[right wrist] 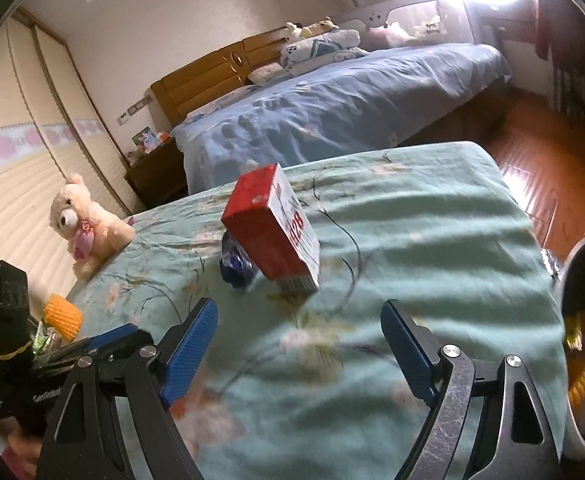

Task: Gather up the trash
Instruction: 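Grasp the blue-white wrapper with the left tool while the right tool grasps the red-white carton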

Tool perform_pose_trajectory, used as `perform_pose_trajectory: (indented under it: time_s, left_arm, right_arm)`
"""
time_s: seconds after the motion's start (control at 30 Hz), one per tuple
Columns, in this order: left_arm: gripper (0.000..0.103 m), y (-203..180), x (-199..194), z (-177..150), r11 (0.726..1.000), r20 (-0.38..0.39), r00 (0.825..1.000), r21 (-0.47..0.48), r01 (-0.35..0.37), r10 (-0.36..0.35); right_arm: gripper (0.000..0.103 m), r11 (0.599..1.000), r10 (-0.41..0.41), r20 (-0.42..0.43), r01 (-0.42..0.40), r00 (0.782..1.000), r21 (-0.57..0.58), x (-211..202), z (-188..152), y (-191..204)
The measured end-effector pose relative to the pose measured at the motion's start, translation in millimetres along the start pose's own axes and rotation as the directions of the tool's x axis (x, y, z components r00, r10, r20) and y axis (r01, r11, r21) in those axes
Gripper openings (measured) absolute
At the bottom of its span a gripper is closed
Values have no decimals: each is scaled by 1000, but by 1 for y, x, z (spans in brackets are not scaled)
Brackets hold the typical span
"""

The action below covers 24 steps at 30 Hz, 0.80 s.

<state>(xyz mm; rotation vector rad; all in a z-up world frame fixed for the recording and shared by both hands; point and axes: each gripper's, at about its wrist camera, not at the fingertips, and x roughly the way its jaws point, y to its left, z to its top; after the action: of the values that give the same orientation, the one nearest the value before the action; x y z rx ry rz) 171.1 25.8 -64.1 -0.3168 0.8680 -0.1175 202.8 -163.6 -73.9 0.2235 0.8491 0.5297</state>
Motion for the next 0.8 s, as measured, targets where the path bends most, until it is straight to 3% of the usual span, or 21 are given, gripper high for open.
perform_pose_trajectory:
  time_s: [0.3, 0.37, 0.4, 0.6, 0.8]
  left_arm:
    - [60, 1, 23, 17, 1000, -15, 1000, 4, 5, -5]
    - [60, -1, 29, 21, 1000, -18, 1000, 4, 12, -12]
    - [60, -3, 32, 24, 1000, -19, 1000, 6, 15, -14]
    - [61, -22, 51, 40, 998, -15, 999, 42, 47, -46]
    - [63, -44, 82, 59, 996, 4, 1000, 90, 18, -18]
  right_arm:
    - [66, 1000, 6, -25, -6, 1000, -19, 37, 20, 5]
    - [51, 1000, 13, -27, -14, 1000, -21, 41, 23, 5]
    - [36, 1000, 23, -28, -24, 999, -17, 43, 24, 4]
    - [34, 999, 33, -5, -33, 999, 10, 28, 22, -10]
    - [34, 1000, -9, 7, 8, 1000, 29, 0, 12, -29]
